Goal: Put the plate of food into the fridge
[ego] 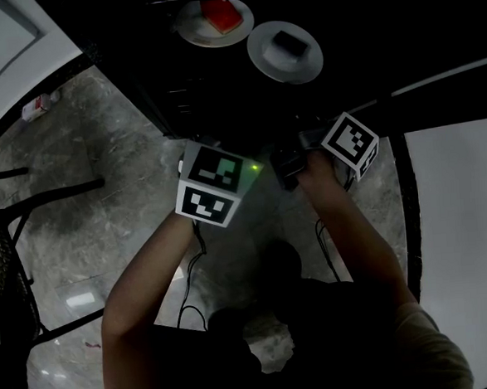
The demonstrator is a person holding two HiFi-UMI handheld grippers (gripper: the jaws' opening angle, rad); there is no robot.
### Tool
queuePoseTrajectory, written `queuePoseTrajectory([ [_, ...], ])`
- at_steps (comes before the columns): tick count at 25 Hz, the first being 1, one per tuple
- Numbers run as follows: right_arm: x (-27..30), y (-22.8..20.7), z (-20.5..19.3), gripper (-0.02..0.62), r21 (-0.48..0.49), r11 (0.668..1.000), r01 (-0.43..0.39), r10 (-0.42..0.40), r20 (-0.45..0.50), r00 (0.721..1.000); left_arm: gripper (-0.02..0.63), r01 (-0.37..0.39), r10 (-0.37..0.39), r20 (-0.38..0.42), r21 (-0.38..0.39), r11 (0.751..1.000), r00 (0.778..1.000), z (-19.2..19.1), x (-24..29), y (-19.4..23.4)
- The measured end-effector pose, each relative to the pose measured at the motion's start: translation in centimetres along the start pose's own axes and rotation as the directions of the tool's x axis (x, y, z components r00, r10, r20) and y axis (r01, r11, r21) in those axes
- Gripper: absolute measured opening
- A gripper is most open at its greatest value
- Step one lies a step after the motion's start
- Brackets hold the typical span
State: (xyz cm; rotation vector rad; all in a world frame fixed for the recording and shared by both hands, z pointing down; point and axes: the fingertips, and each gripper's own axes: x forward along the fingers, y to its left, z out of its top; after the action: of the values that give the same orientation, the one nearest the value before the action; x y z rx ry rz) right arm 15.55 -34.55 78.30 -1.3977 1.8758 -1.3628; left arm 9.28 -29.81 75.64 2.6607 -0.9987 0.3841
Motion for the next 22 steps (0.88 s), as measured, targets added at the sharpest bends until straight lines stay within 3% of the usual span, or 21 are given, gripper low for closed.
queuePoseTrajectory([
  [10, 0.2, 0.0, 0.8, 0.029, -0.014, 1.000, 0.006, -0.007, -0.037, 0.999, 0.017, 0.000, 0.000, -0.006, 0.001, 1.000, 1.000, 0.0, 0.0, -0.4],
  [17, -1.2, -0.7, -0.1, 0.029, 0.069, 0.995, 0.068, -0.059, -0.125, 0.990, 0.017, 0.009, -0.008, -0.006, 0.008, 1.000, 1.000, 0.0, 0.2, -0.6],
  [22, -1.1, -0.9, 0.5, 0.029, 0.035, 0.997, 0.073, -0.069, -0.098, 0.993, 0.017, 0.008, -0.008, -0.003, 0.006, 1.000, 1.000, 0.0, 0.2, -0.4],
])
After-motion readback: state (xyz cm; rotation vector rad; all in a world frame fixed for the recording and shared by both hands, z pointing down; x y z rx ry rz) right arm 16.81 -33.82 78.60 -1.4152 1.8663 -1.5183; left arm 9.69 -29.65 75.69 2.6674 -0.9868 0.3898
